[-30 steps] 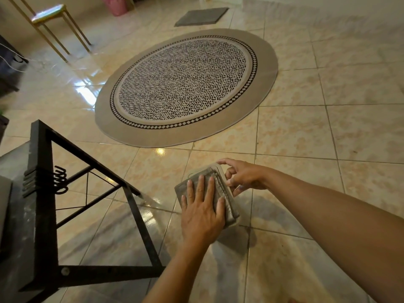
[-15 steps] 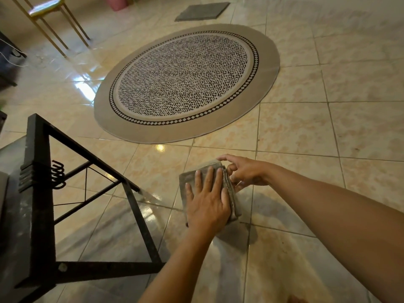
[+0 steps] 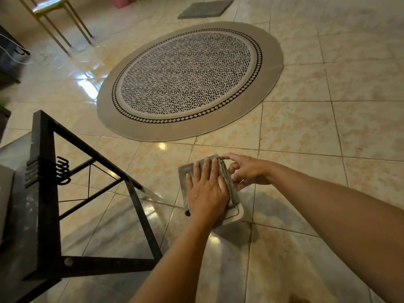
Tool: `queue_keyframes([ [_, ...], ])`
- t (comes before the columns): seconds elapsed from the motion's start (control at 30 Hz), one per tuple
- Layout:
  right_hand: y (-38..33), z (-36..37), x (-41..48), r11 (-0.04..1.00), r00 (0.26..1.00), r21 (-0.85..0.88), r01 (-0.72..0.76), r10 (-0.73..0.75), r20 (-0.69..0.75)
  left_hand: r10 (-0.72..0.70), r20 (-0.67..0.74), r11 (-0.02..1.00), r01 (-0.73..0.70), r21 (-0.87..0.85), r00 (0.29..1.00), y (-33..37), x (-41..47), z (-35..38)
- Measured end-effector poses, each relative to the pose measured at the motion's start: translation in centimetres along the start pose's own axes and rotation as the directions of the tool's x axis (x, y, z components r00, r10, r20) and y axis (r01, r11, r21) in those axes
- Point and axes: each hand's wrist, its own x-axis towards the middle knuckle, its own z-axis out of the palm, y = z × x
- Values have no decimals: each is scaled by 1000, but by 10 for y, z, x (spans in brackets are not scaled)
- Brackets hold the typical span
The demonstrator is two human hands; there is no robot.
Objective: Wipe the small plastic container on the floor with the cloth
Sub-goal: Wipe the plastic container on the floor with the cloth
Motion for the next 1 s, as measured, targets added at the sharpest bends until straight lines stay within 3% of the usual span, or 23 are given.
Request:
queue_keyframes([
  [0.1,-1,0,0,1000,1000,6,0,0,-22,-85,9,993,85,-78,996,-10,-8,-4],
  [0.33,-2,2,2,999,1000,-34,9,-9,-1,-14,-8,1000,14,20,1000,15,-19,7],
  [0.5,-4,2,-1,1000,1000,-9,3,-3,-21,-118,17,991,118,-54,993,-14,-18,-5],
  [0.73,-3,3,2,999,1000,-46,3,-4,-5,-39,-6,999,39,18,999,12,-26,6],
  [0.9,-7,5,-2,999,1000,-35,-4,3,-27,-148,21,988,148,-49,989,-17,-14,-3],
  [1.0,-7,4,0,1000,1000,-31,-4,3,-13,-104,33,994,104,-16,994,-1,-45,2],
])
